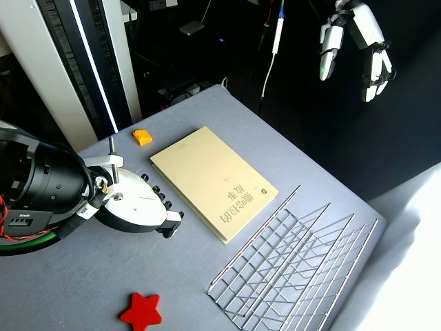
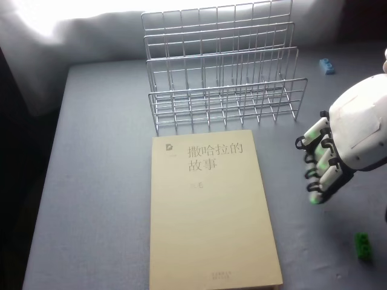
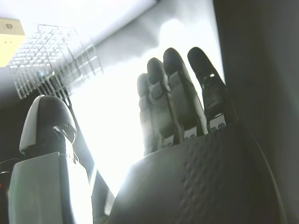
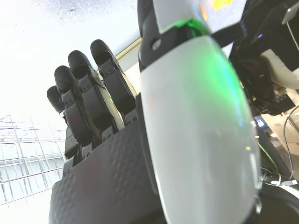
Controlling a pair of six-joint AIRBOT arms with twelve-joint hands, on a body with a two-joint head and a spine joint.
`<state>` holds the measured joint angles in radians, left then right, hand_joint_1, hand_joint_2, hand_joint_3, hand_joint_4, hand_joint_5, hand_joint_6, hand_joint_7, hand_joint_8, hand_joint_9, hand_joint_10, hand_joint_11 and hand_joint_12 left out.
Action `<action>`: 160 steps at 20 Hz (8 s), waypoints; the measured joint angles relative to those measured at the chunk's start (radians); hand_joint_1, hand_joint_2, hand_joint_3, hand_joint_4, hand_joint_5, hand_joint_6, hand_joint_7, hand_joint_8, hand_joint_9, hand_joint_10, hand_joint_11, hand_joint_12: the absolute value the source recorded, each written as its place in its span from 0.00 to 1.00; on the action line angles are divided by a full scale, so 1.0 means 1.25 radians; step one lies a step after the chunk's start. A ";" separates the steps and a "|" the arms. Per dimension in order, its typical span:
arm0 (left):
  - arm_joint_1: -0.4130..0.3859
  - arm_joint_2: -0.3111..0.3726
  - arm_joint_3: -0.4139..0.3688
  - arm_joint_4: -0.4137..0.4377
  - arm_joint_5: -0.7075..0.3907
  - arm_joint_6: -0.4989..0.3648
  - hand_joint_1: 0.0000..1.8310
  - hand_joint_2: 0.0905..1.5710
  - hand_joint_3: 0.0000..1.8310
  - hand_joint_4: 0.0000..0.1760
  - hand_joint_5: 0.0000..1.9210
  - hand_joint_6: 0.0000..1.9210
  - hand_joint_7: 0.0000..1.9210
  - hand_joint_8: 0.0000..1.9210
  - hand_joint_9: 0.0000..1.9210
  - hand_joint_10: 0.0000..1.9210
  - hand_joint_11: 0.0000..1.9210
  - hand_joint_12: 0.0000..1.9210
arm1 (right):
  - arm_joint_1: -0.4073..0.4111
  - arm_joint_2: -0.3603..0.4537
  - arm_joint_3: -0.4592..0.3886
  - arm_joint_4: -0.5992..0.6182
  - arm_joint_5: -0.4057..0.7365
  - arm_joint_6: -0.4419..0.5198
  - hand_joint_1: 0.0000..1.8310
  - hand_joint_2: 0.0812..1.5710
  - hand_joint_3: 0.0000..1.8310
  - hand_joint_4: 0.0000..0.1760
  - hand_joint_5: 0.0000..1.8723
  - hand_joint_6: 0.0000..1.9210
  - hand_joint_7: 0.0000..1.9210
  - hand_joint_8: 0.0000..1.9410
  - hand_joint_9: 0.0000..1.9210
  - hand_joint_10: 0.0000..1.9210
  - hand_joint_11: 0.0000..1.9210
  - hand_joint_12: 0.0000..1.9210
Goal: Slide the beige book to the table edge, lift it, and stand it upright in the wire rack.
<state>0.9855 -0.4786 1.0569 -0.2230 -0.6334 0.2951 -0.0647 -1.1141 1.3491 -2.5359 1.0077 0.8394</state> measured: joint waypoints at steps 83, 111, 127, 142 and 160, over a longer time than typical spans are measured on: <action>-0.028 -0.216 0.166 0.068 0.470 -1.112 0.57 0.65 0.01 0.00 0.03 0.00 0.00 0.00 0.00 0.00 0.01 0.01 | -0.011 -0.448 0.092 0.002 -0.169 0.106 0.11 0.71 0.00 0.00 0.12 0.00 0.12 0.00 0.12 0.00 0.00 0.30; -0.027 -0.247 0.193 0.077 0.397 -1.111 0.56 0.63 0.00 0.00 0.02 0.00 0.00 0.00 0.00 0.00 0.01 0.01 | -0.030 -0.508 0.132 -0.020 -0.213 0.095 0.12 0.71 0.00 0.00 0.14 0.00 0.14 0.00 0.13 0.00 0.00 0.33; -0.007 -0.246 0.172 0.076 0.443 -1.111 0.54 0.65 0.00 0.00 0.01 0.00 0.00 0.00 0.00 0.00 0.01 0.01 | 0.009 -0.136 -0.031 -0.057 -0.134 0.123 0.12 0.71 0.00 0.00 0.13 0.00 0.12 0.00 0.11 0.00 0.00 0.31; 0.013 -0.249 0.143 0.120 0.452 -1.092 0.56 0.64 0.00 0.00 0.02 0.00 0.00 0.00 0.01 0.00 0.00 0.06 | 0.028 -0.031 -0.072 -0.019 -0.212 0.484 0.13 0.71 0.00 0.00 0.15 0.00 0.15 0.00 0.14 0.00 0.00 0.35; 0.011 -0.309 0.178 0.122 0.447 -1.092 0.54 0.64 0.00 0.00 0.01 0.00 0.00 0.00 0.01 0.00 0.00 0.05 | 0.049 0.077 -0.115 -0.026 -0.224 0.654 0.15 0.71 0.00 0.00 0.13 0.00 0.14 0.00 0.14 0.00 0.00 0.36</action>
<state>0.9993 -0.8650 1.2797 -0.0704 -0.0750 -1.0702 -0.0032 -1.0176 1.2053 -2.5679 0.7277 1.6566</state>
